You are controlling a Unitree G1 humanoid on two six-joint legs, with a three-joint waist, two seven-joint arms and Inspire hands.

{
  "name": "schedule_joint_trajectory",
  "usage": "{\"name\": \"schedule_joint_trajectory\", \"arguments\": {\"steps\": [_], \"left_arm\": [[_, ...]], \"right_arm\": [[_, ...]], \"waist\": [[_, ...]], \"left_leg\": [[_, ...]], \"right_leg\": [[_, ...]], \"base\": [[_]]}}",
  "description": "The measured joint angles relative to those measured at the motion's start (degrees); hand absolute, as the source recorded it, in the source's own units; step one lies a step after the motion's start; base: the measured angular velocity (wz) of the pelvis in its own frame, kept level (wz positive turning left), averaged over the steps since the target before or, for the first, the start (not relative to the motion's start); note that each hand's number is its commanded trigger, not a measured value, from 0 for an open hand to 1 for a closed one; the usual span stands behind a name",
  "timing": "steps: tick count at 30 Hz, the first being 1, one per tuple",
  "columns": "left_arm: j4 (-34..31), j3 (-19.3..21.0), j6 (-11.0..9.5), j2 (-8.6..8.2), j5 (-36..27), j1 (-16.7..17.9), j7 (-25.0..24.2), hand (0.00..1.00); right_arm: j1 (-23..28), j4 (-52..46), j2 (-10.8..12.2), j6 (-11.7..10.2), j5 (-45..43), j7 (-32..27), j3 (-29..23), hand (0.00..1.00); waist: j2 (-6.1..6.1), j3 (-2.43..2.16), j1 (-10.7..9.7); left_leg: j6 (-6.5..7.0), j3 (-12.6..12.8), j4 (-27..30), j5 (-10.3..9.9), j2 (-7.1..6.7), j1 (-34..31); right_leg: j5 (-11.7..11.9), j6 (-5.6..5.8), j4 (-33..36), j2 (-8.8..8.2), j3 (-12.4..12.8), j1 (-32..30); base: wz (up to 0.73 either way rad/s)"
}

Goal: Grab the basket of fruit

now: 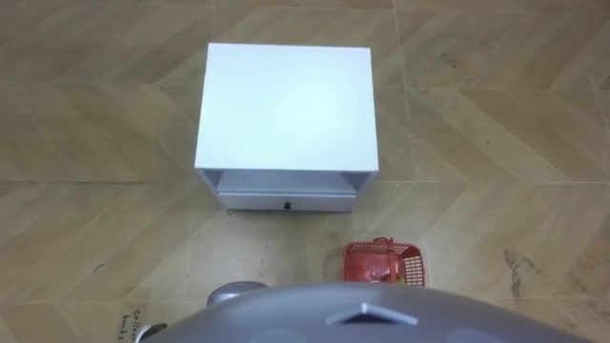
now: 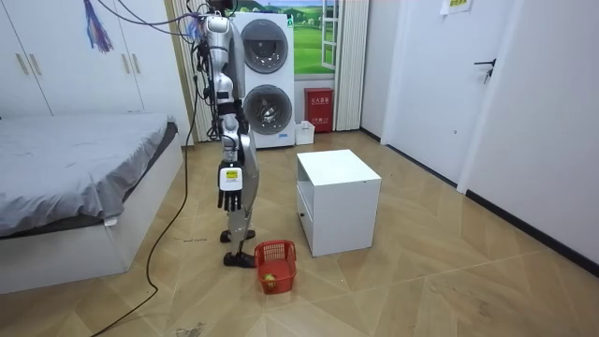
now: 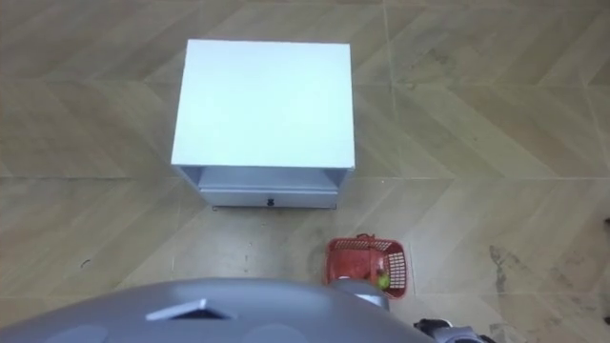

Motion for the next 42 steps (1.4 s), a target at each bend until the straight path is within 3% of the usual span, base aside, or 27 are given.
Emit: {"name": "schedule_joint_trajectory", "arguments": {"steps": [13, 19, 25, 28, 31, 32, 33, 34, 35, 36, 37, 40, 42], "left_arm": [[0.5, 0.1, 0.0, -0.11, 0.0, 0.0, -0.1, 0.00], [0.5, 0.2, 0.0, -0.07, 0.0, -0.7, -1.6, 0.00], [0.1, 0.8, -0.3, 0.04, 0.0, -1.0, -2.9, 0.00], [1.2, 2.6, -0.7, 0.44, 0.0, -2.5, -3.0, 0.00], [2.4, 3.5, -2.1, 1.63, 0.0, -2.9, -3.2, 0.00], [2.8, 3.9, -2.7, 2.37, 0.2, -3.9, -3.1, 0.00], [2.8, 4.6, -3.4, 3.29, 0.7, -4.8, -3.1, 0.00], [2.8, 4.6, -3.9, 3.68, 0.7, -4.7, -3.0, 0.00], [3.1, 4.5, -4.1, 4.44, 0.5, -4.4, -2.8, 0.00], [3.4, 4.6, -4.0, 4.99, 0.5, -4.6, -2.7, 0.00], [3.5, 4.5, -3.9, 5.28, 0.0, -5.1, -2.5, 0.00], [3.8, 4.4, -4.1, 5.36, -0.4, -7.4, -2.0, 0.00], [4.5, 3.9, -4.7, 5.93, -1.3, -10.7, -1.0, 0.00]], "right_arm": [[0.3, 0.0, 0.0, 0.0, 0.0, 0.0, -0.3, 0.00], [0.5, -0.2, -0.1, 0.4, 0.2, 0.0, -2.1, 0.00], [1.0, -0.9, -0.2, 0.4, 0.7, -0.1, -4.1, 0.00], [0.7, -1.0, -0.4, 0.3, 1.1, -0.2, -4.7, 0.00], [-1.3, -1.5, -0.9, 0.5, 1.4, -0.4, -5.2, 0.00], [-2.5, -1.6, -0.9, 0.5, 1.4, -0.7, -5.2, 0.00], [-3.0, -1.7, -0.7, 0.6, 1.1, -0.9, -5.7, 0.00], [-3.2, -1.6, -0.7, 0.7, 0.7, -1.0, -6.3, 0.00], [-3.7, -1.7, -0.9, 1.0, 1.0, -2.2, -6.9, 0.00], [-5.0, -1.7, -1.3, 0.9, 2.7, -3.4, -6.9, 0.00], [-6.2, -1.8, -1.8, 0.2, 4.9, -4.4, -6.7, 0.00], [-9.1, -2.5, -2.9, -1.4, 9.2, -5.1, -5.7, 0.00], [-11.9, -2.4, -3.4, -2.7, 11.8, -4.8, -3.8, 0.00]], "waist": [[0.80, 0.03, -0.1], [1.28, 0.28, -0.5], [1.26, 0.22, -1.6], [0.78, 0.05, -1.4], [0.90, -0.07, -1.5], [1.49, -0.04, -1.6], [0.27, 0.61, -1.2], [-0.34, 0.55, -1.0], [-1.18, 0.36, -0.2], [-2.30, -0.14, 0.8], [-2.92, -0.26, 1.6], [-3.53, -0.36, 1.9], [-4.08, -0.01, 2.2]], "left_leg": [[0.12, -0.5, 0.4, -0.1, -0.08, 0.2], [0.88, -0.5, 2.0, -0.9, -0.97, -0.4], [2.14, -0.1, 7.1, -2.9, -2.16, -3.1], [2.89, 1.3, 11.2, -3.5, -2.58, -7.3], [3.66, 2.9, 13.8, -3.5, -2.56, -12.5], [4.93, 4.2, 15.6, -4.2, -1.84, -15.6], [5.57, 5.2, 17.5, -4.4, -2.41, -17.9], [5.86, 5.5, 18.4, -4.6, -2.74, -19.0], [6.38, 5.9, 20.5, -4.9, -3.38, -21.4], [6.69, 6.6, 22.6, -5.1, -3.66, -24.6], [6.97, 6.9, 25.5, -5.3, -3.63, -28.2], [7.57, 7.1, 32.6, -5.9, -3.62, -37.1], [7.99, 7.3, 42.0, -7.3, -3.60, -46.9]], "right_leg": [[0.0, 0.04, 0.5, -0.27, -0.6, 0.5], [-2.1, 0.53, 5.0, -1.86, -0.6, -1.2], [-4.3, 1.49, 11.1, -4.04, -0.5, -4.5], [-4.1, 1.61, 14.5, -4.89, 0.8, -8.7], [-2.3, 2.37, 14.2, -5.03, 2.2, -12.8], [-3.1, 2.17, 18.9, -5.48, 2.0, -15.7], [-5.5, 2.29, 29.0, -7.88, 2.1, -18.4], [-6.1, 2.38, 34.2, -8.81, 2.4, -19.0], [-6.4, 2.12, 42.7, -10.42, 2.8, -18.8], [-6.4, 2.21, 48.6, -11.17, 3.7, -17.7], [-6.0, 2.53, 51.6, -11.15, 4.6, -15.7], [-5.9, 2.76, 52.0, -11.11, 4.8, -10.5], [-6.4, 3.59, 51.9, -10.59, 5.5, -6.8]], "base": [[0.02], [0.02], [0.01], [-0.13], [-0.25], [0.11], [0.22], [0.20], [0.00], [-0.13], [-0.11], [0.10], [0.21]]}}
